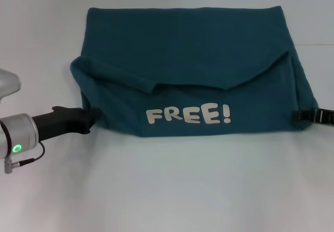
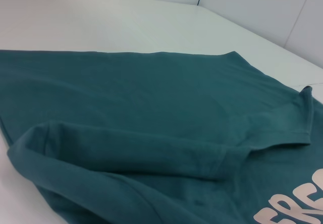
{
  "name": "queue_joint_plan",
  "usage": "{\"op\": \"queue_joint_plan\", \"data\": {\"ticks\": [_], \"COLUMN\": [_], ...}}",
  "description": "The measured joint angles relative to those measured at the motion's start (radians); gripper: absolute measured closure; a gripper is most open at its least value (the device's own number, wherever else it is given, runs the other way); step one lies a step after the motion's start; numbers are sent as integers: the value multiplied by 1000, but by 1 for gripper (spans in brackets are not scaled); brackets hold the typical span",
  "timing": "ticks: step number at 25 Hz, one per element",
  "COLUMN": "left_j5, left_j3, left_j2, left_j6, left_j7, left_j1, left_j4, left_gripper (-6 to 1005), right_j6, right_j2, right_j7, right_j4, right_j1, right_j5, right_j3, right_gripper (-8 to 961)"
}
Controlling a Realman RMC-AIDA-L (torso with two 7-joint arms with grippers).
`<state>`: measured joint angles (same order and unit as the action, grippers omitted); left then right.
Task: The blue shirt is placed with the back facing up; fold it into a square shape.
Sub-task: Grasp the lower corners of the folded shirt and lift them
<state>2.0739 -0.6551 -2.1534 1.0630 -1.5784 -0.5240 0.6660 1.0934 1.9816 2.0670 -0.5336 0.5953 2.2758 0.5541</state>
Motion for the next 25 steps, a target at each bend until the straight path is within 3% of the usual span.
{"op": "queue_joint_plan", "data": {"ticks": [3,6,11,18,25], "left_j5": [0,0,0,10,51], "left_j3": [0,0,1,0,13], "left_j2": [1,1,1,0,-4], "left_j6": [0,0,0,34,237], "left_j7": [0,0,0,-48,-160], "left_j1": [0,2,6,37,136], "left_j4": [0,0,0,46,203], "left_gripper": [977,977,977,976,976], "right_j6": [30,53,85,149,242], "right_j2": [2,2,1,-2,-6], "right_j7": [-5,-9,-34,-76,-100], "right_j4": [-21,-47,-62,-84,-143], "right_j1": [-24,-50,-86,-129,-190], "right_j5": [-22,-55,-97,-131,-131], "right_j3": [-11,-12,-16,-44,-88], "right_gripper": [605,846,938,937,937]}}
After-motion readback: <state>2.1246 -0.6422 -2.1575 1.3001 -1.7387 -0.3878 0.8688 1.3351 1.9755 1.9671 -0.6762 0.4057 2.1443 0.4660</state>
